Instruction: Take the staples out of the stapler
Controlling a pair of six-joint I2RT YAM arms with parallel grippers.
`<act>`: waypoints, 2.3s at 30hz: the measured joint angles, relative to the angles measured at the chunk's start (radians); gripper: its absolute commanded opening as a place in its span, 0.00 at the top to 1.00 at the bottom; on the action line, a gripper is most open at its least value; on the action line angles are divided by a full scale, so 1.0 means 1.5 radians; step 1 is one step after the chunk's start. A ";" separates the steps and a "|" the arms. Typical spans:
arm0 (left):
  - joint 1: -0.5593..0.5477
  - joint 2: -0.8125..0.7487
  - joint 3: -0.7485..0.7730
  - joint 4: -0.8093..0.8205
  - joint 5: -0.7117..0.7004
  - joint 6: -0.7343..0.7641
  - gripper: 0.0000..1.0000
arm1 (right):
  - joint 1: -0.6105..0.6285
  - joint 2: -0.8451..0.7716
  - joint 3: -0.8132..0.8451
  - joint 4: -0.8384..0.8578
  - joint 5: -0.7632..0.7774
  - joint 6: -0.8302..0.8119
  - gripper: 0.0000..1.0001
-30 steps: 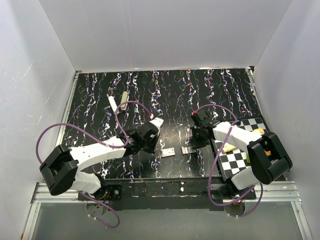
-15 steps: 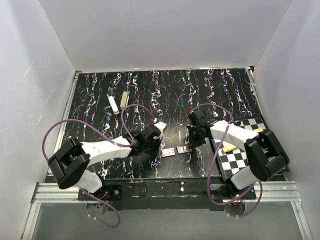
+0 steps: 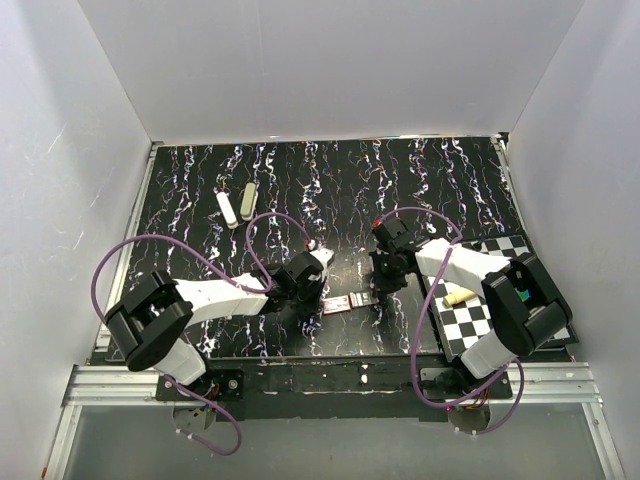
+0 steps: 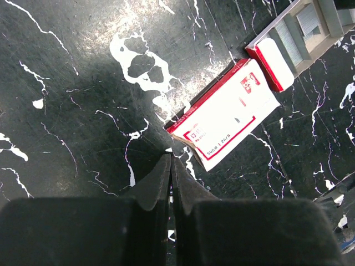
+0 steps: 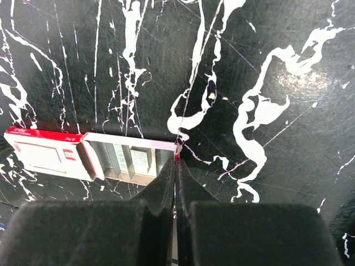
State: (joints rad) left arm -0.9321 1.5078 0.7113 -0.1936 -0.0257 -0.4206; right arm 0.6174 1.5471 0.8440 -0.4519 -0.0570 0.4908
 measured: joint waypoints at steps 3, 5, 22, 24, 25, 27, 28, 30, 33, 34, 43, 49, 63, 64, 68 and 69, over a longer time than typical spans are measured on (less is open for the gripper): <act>0.001 0.003 0.000 0.006 0.001 0.000 1.00 | 0.001 0.003 0.004 0.003 -0.003 0.000 0.99; 0.001 0.004 0.000 0.010 0.001 0.000 1.00 | 0.002 0.006 0.005 0.005 -0.005 0.001 0.99; 0.005 0.022 0.008 0.030 0.010 0.000 1.00 | 0.010 0.013 0.007 0.005 -0.017 0.000 0.99; 0.005 0.025 0.011 0.030 0.010 0.000 1.00 | 0.012 0.013 0.007 0.005 -0.017 0.000 0.99; 0.005 0.026 0.012 0.030 0.010 0.000 1.00 | 0.012 0.013 0.007 0.005 -0.017 0.000 0.99; 0.005 0.027 0.013 0.030 0.010 0.000 1.00 | 0.013 0.013 0.007 0.005 -0.017 0.000 0.99; 0.005 0.027 0.013 0.030 0.010 0.000 1.00 | 0.013 0.013 0.007 0.005 -0.017 0.000 0.99; 0.005 0.027 0.013 0.030 0.010 0.000 1.00 | 0.014 0.013 0.007 0.005 -0.017 0.000 0.99; 0.005 0.027 0.013 0.030 0.010 0.000 1.00 | 0.017 0.013 0.007 0.004 -0.016 -0.001 0.99; 0.005 0.027 0.013 0.030 0.010 0.000 1.00 | 0.018 0.013 0.007 0.004 -0.016 -0.001 0.99; 0.006 0.027 0.013 0.030 0.010 0.000 1.00 | 0.021 0.007 0.006 -0.002 -0.016 -0.008 0.99; 0.006 0.031 0.016 0.030 0.010 0.000 1.00 | 0.023 0.004 0.006 -0.009 -0.014 -0.014 0.99; 0.009 0.033 0.018 0.029 0.010 0.001 1.00 | 0.034 0.004 0.006 -0.014 -0.008 -0.019 0.99; 0.009 0.033 0.018 0.029 0.010 0.001 1.00 | 0.035 0.003 0.006 -0.015 -0.007 -0.021 0.99; 0.009 0.033 0.018 0.029 0.010 0.001 1.00 | 0.035 -0.004 0.006 -0.016 -0.004 -0.023 0.99; 0.009 0.033 0.018 0.029 0.010 0.001 1.00 | 0.035 -0.006 0.005 -0.017 -0.004 -0.024 0.99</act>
State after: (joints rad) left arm -0.9180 1.5570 0.7380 -0.1501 -0.0101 -0.4191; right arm 0.6701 1.5383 0.8520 -0.4767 -0.0628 0.4549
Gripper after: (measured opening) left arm 0.009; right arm 0.023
